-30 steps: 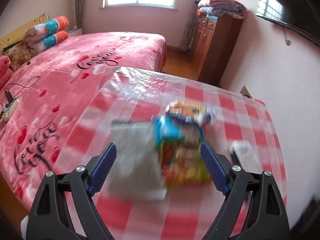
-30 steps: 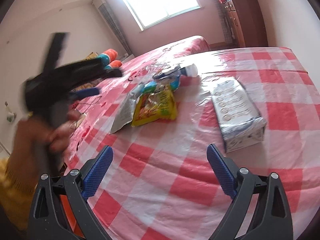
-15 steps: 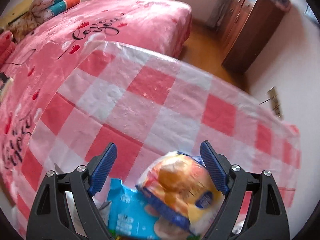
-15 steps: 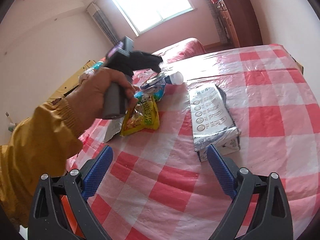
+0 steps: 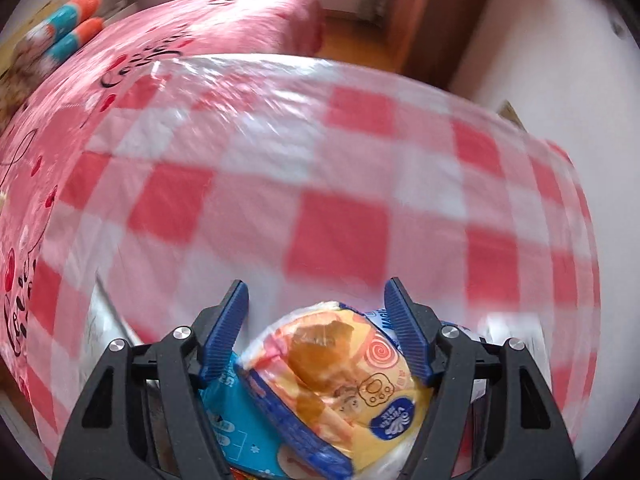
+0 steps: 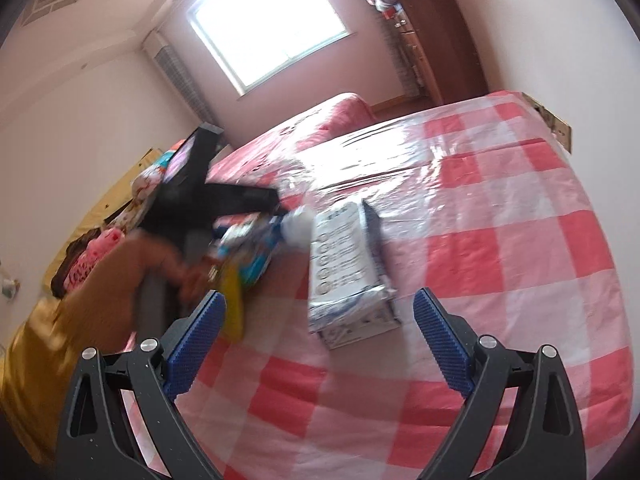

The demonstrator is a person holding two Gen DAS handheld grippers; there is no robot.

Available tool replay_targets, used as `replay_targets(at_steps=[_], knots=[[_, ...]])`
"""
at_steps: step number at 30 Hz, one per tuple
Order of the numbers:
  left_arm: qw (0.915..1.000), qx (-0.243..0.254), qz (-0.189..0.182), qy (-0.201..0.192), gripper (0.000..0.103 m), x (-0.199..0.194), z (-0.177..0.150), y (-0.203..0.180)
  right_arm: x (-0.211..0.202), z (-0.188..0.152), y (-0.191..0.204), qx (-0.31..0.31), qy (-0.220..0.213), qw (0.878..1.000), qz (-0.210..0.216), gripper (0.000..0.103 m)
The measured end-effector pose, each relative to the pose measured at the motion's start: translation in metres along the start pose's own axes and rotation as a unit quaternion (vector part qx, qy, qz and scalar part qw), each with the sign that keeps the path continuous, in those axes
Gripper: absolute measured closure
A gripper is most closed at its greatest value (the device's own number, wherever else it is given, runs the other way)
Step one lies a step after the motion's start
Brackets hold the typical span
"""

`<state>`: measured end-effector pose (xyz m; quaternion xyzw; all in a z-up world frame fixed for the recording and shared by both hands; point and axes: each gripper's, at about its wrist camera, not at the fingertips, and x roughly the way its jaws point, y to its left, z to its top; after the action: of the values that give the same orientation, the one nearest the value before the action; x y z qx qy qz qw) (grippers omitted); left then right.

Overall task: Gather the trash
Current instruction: 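Move both open tools toward the remaining trash pile on the sheet, then grasp the white printed paper sachet with the left tool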

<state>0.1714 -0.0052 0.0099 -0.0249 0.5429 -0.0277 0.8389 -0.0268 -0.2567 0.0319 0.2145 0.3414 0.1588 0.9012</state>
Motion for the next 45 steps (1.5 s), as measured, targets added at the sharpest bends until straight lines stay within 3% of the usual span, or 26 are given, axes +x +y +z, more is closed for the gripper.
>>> replay_targets(at_steps=[5, 10, 14, 17, 22, 26, 32, 36, 45], knots=[[0.9988, 0.037, -0.031, 0.000, 0.032, -0.025, -0.047, -0.009, -0.002, 0.002, -0.016, 0.023, 0.001, 1.000, -0.011, 0.009], [0.9965, 0.016, -0.052, -0.063, 0.031, -0.076, -0.069, 0.021, 0.004, -0.001, -0.016, 0.014, 0.014, 1.000, -0.015, 0.009], [0.9931, 0.006, -0.005, -0.117, 0.024, -0.108, -0.079, 0.061, 0.016, -0.002, -0.016, 0.008, 0.032, 0.999, -0.017, 0.009], [0.9935, -0.012, 0.021, -0.112, 0.024, -0.109, -0.086, 0.098, 0.023, -0.002, -0.013, 0.003, 0.042, 0.999, -0.023, 0.009], [0.9945, -0.053, 0.020, -0.088, 0.024, -0.093, -0.098, 0.136, 0.032, 0.001, -0.008, -0.014, 0.045, 0.998, -0.035, 0.009], [0.9930, -0.085, -0.019, -0.079, 0.024, -0.080, -0.098, 0.142, 0.038, 0.001, -0.003, -0.029, 0.051, 0.997, -0.047, 0.009], [0.9938, -0.051, -0.013, -0.098, 0.024, -0.070, -0.073, 0.142, 0.046, 0.003, -0.005, -0.030, 0.064, 0.997, -0.042, 0.009], [0.9967, -0.040, 0.011, -0.069, 0.024, -0.048, -0.057, 0.149, 0.051, 0.004, -0.004, -0.036, 0.071, 0.996, -0.043, 0.009], [0.9967, -0.053, -0.036, -0.050, 0.024, -0.050, -0.090, 0.150, 0.051, 0.005, -0.004, -0.039, 0.072, 0.996, -0.041, 0.009]])
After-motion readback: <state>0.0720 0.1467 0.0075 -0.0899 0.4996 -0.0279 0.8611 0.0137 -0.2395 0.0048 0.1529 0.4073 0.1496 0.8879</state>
